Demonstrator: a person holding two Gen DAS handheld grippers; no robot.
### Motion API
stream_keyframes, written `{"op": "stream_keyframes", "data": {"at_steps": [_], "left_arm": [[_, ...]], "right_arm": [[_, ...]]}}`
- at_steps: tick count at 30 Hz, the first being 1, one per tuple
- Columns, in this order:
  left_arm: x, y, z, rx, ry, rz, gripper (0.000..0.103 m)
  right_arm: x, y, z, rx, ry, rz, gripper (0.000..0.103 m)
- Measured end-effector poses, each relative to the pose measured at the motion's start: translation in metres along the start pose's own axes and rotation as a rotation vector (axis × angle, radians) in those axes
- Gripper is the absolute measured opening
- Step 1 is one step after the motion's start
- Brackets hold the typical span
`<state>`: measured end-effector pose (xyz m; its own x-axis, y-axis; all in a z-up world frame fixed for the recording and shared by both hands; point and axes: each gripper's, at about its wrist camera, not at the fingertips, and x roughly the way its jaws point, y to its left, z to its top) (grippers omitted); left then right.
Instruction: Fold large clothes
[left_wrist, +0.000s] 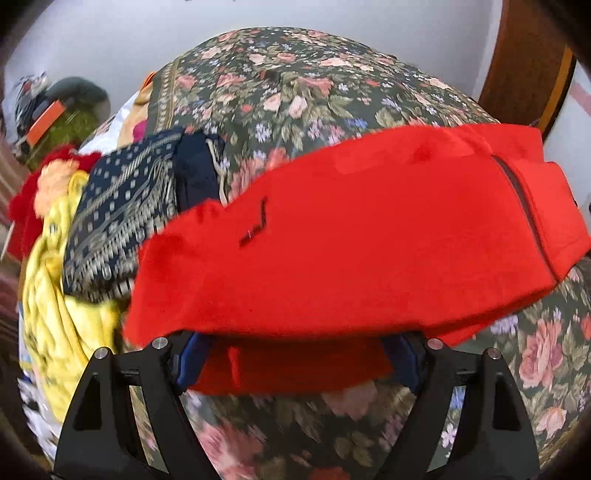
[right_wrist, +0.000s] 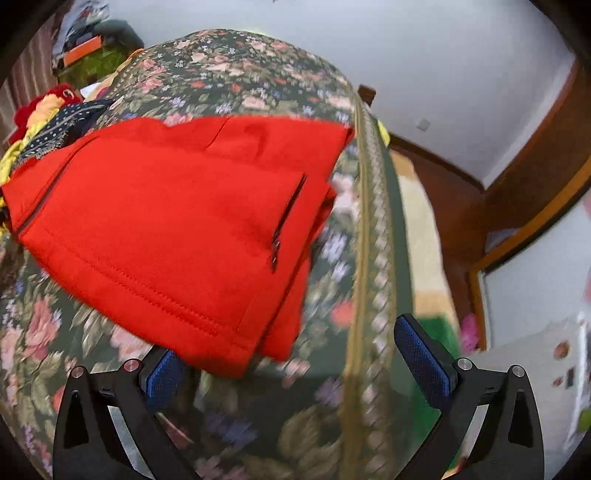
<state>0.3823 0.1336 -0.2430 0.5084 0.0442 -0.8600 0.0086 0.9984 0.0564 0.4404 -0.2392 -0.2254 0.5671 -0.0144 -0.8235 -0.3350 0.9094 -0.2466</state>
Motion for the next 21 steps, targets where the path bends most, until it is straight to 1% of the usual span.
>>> {"op": "stream_keyframes", "data": {"at_steps": [2,3,5,7,8,9,10,11,12,13,15,16,18,21], "left_arm": [[-0.003,0.006,0.017,-0.002,-0.012,-0.002,0.083],[-0.003,0.011,0.032,-0.006,-0.023,0.007,0.083],[-0.003,0.017,0.054,-0.009,-0.041,0.027,0.083],[0.002,0.023,0.083,-0.015,-0.065,0.135,0.083],[0.003,0.027,0.092,-0.025,-0.069,0.168,0.083],[0.002,0.034,0.106,-0.060,-0.083,0.230,0.083],[0.000,0.039,0.112,-0.078,-0.094,0.245,0.083],[-0.007,0.045,0.118,-0.103,-0.120,0.236,0.083],[-0.015,0.051,0.121,-0.121,-0.146,0.213,0.083],[-0.024,0.056,0.122,-0.140,-0.173,0.188,0.083],[-0.037,0.063,0.120,-0.157,-0.204,0.158,0.083],[-0.039,0.065,0.117,-0.156,-0.204,0.153,0.083],[-0.040,0.065,0.108,-0.144,-0.190,0.147,0.083],[-0.031,0.052,0.090,-0.083,-0.152,0.131,0.083]], "right_arm": [[-0.002,-0.011,0.025,-0.009,-0.034,-0.011,0.103],[-0.002,-0.016,0.038,-0.005,-0.048,-0.015,0.103],[-0.002,-0.031,0.072,0.037,-0.082,-0.041,0.103],[-0.004,-0.048,0.103,0.115,-0.108,-0.072,0.103],[-0.007,-0.054,0.114,0.154,-0.121,-0.080,0.103],[-0.012,-0.062,0.127,0.200,-0.143,-0.065,0.103],[-0.017,-0.067,0.136,0.229,-0.162,-0.027,0.103],[-0.023,-0.068,0.143,0.246,-0.180,0.021,0.103],[-0.026,-0.065,0.146,0.241,-0.190,0.036,0.103],[-0.032,-0.059,0.147,0.217,-0.212,0.037,0.103],[-0.041,-0.044,0.145,0.148,-0.258,0.021,0.103],[-0.045,-0.035,0.143,0.110,-0.281,0.009,0.103],[-0.050,-0.023,0.142,0.080,-0.309,-0.011,0.103],[-0.059,-0.024,0.150,0.098,-0.336,-0.009,0.103]]}}
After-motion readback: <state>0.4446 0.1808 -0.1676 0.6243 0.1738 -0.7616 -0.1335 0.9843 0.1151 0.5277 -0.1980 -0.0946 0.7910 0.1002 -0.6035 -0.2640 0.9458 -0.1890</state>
